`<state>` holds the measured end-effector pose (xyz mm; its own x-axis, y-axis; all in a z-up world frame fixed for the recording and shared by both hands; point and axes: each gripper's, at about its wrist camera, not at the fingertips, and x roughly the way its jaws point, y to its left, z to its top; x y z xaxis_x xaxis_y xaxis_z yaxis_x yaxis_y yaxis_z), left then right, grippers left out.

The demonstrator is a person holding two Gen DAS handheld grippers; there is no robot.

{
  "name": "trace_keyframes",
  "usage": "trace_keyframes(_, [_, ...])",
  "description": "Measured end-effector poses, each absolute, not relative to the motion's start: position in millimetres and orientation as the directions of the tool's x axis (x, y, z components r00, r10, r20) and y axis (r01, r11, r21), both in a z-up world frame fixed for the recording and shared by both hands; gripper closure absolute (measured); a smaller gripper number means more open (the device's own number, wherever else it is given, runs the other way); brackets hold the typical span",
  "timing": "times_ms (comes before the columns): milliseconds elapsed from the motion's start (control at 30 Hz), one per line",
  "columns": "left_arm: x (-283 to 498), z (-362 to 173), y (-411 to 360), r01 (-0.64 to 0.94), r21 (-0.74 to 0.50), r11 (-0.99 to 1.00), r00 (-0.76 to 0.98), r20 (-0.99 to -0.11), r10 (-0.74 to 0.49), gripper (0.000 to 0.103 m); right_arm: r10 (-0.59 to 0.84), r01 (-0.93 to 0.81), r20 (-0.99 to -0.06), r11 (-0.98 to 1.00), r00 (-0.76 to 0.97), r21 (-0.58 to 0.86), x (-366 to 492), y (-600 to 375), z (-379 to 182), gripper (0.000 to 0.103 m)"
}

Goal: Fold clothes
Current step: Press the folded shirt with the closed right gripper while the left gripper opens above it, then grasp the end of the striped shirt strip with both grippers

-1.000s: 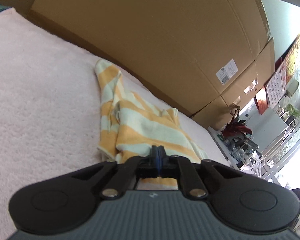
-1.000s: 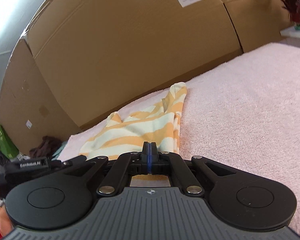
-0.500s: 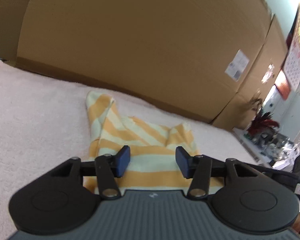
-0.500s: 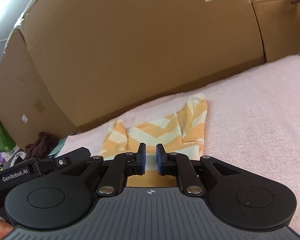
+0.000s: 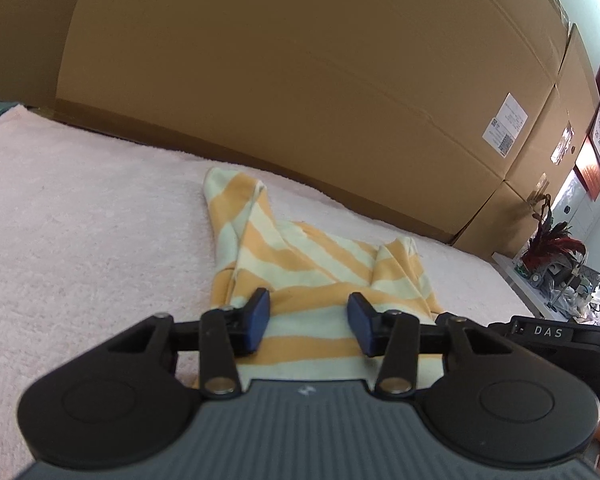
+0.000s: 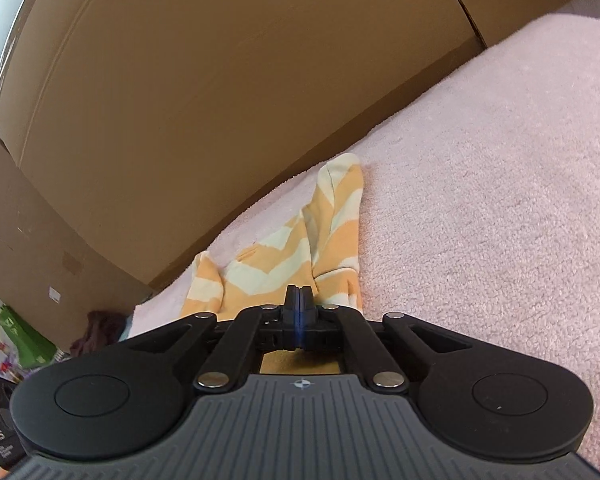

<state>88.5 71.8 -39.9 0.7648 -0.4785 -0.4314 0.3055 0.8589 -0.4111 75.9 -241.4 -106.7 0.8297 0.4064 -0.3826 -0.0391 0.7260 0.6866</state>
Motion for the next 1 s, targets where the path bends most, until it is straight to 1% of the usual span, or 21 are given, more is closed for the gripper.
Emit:
trace_keyframes(200, [89,-43,80,0.3,-0.457,0.838,0.765,-0.41,-0.497,0.054,0.376,-0.04,-0.385,0.758,0.843,0.651,71,-236,-103,0.103])
trace_keyframes(267, [89,-44,82,0.299,-0.468,0.832,0.763,-0.406,-0.503,0.054,0.398,-0.035,-0.372,0.721,0.839,0.692,73,-242,-107,0.103])
trace_keyframes(367, [90,-45,84,0.304,-0.479,0.824,0.761,-0.399,-0.512,0.053,0.442,-0.014,-0.335,0.621,0.832,0.784,74,-257,-118,0.103])
trace_keyframes(433, [90,-47,89,0.302,-0.508,0.807,0.758,-0.385,-0.526,0.053,0.466,0.006,-0.302,0.538,0.832,0.843,72,-268,-127,0.103])
trace_keyframes(467, [90,-48,92,0.303,-0.527,0.794,0.756,-0.374,-0.537,0.051,0.469,0.006,-0.29,0.517,0.834,0.856,71,-270,-129,0.103])
trace_keyframes(533, [90,-50,98,0.311,-0.564,0.765,0.751,-0.347,-0.562,0.051,0.456,0.01,-0.294,0.529,0.84,0.849,69,-269,-128,0.103])
trace_keyframes(600, [90,-52,104,0.319,-0.6,0.734,0.745,-0.32,-0.585,0.045,0.457,0.005,-0.291,0.53,0.84,0.848,69,-268,-127,0.103])
trace_keyframes(633, [89,-51,108,0.33,-0.612,0.718,0.738,-0.307,-0.601,0.037,0.46,0.003,-0.287,0.525,0.841,0.851,70,-268,-127,0.103])
trace_keyframes(667, [88,-49,112,0.342,-0.623,0.703,0.73,-0.295,-0.617,0.034,0.458,0.005,-0.287,0.524,0.841,0.852,70,-268,-127,0.103])
trace_keyframes(700, [89,-46,115,0.348,-0.612,0.71,0.729,-0.3,-0.615,0.033,0.459,0.005,-0.293,0.532,0.839,0.847,70,-268,-126,0.103])
trace_keyframes(733, [89,-42,119,0.352,-0.599,0.719,0.728,-0.307,-0.612,0.028,0.46,0.003,-0.299,0.541,0.836,0.841,71,-267,-124,0.103])
trace_keyframes(767, [90,-37,123,0.348,-0.582,0.735,0.738,-0.314,-0.598,0.019,0.464,-0.007,-0.309,0.563,0.83,0.827,71,-267,-121,0.103])
trace_keyframes(800, [94,-32,129,0.346,-0.571,0.745,0.747,-0.312,-0.586,0.016,0.469,-0.025,-0.318,0.591,0.824,0.807,71,-268,-116,0.101])
trace_keyframes(867, [104,-23,143,0.339,-0.575,0.745,0.754,-0.307,-0.58,0.015,0.445,-0.038,-0.351,0.661,0.824,0.75,74,-273,-105,0.09])
trace_keyframes(933, [121,-15,155,0.3,-0.595,0.746,0.761,-0.322,-0.563,0.014,0.382,-0.013,-0.392,0.731,0.837,0.683,82,-281,-94,0.064])
trace_keyframes(967, [133,-14,158,0.293,-0.597,0.747,0.753,-0.338,-0.565,0.011,0.368,-0.01,-0.404,0.749,0.837,0.662,88,-287,-91,0.063])
trace_keyframes(1000, [145,-13,160,0.286,-0.598,0.749,0.743,-0.355,-0.568,0.01,0.356,-0.006,-0.417,0.766,0.836,0.643,95,-292,-88,0.063])
